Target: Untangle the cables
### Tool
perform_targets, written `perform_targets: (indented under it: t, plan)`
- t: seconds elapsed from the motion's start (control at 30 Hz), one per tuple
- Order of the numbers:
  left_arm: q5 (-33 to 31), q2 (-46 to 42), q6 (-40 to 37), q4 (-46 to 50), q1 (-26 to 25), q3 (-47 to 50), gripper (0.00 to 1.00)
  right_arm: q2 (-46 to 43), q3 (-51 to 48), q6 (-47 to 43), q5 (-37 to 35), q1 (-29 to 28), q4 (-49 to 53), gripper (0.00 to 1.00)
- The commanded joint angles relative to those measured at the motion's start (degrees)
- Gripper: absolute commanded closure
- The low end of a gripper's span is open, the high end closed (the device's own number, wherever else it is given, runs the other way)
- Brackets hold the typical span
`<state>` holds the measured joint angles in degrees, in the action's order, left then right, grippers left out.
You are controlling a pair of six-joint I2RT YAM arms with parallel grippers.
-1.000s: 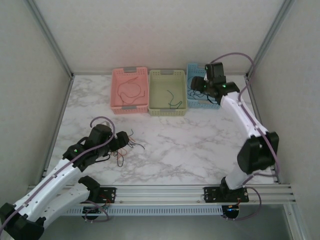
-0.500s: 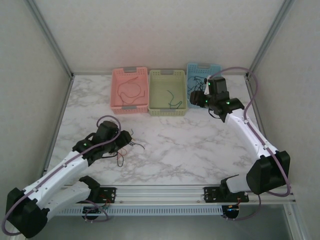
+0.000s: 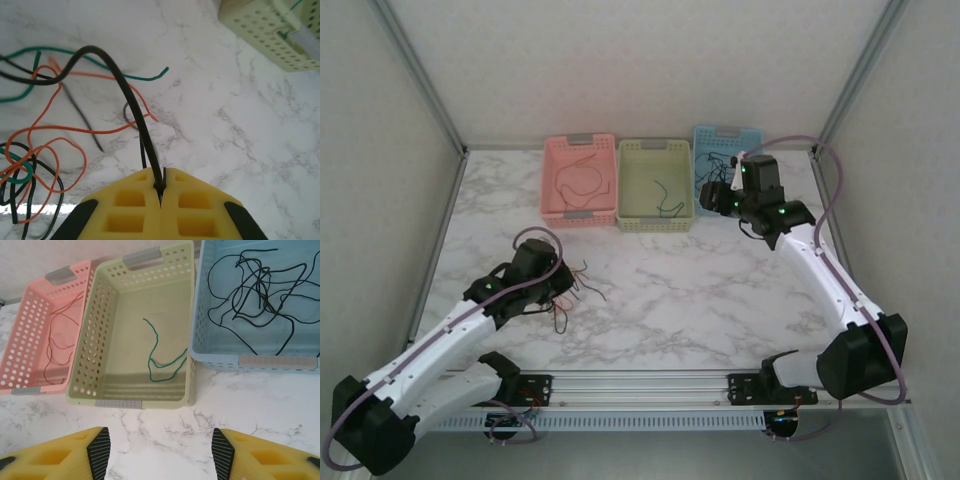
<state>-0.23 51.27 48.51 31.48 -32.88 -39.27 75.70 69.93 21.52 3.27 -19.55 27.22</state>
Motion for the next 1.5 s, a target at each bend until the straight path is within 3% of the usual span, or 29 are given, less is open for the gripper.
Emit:
perform_targets:
  t: [0.0,0.2,0.37,0.53,0.73,1.03,1.27,1.47]
  plan:
    - [-3.28,-3.85,-5.75,4.43,0.53,-6.06,1.0,-4.49,-3.68,1.13,1.26,-0.44,-3.12,0.42]
    - [5.66,-2.93,-16.47,13.02,0.54,-21.0,1.0,-9.99,-11.82,1.9,14.24,-1.55,-13.94,0.43]
    - [9.15,-4.28,-18.95,16.47,0.5,-27.65,1.0,-10.94,-14.57,0.21,19.56,-6.32,-17.47,0.43]
    - [10.85,-4.83,-18.89,17.74,0.52,-32.38,1.0,-8.01,-16.9,-2.07,21.7,-12.91,-20.75,0.46]
    - [5.57,-6.58,-19.74,22.99,0.53,-39.99,1.0,-0.23,-17.8,-4.11,23.74,-22.08,-26.69,0.48]
    - [2.6,-9.71,-18.99,28.1,0.52,-43.7,1.0,19.09,-3.45,-14.14,19.18,-36.61,-20.48,0.5]
    - [2.63,-12.4,-18.86,29.87,0.54,-44.69,1.0,32.5,8.46,-22.05,15.79,-40.12,-15.61,0.41]
    - [2.43,-13.85,-19.43,31.23,0.53,-44.29,1.0,40.69,18.1,-24.73,14.22,-41.18,-12.56,0.4]
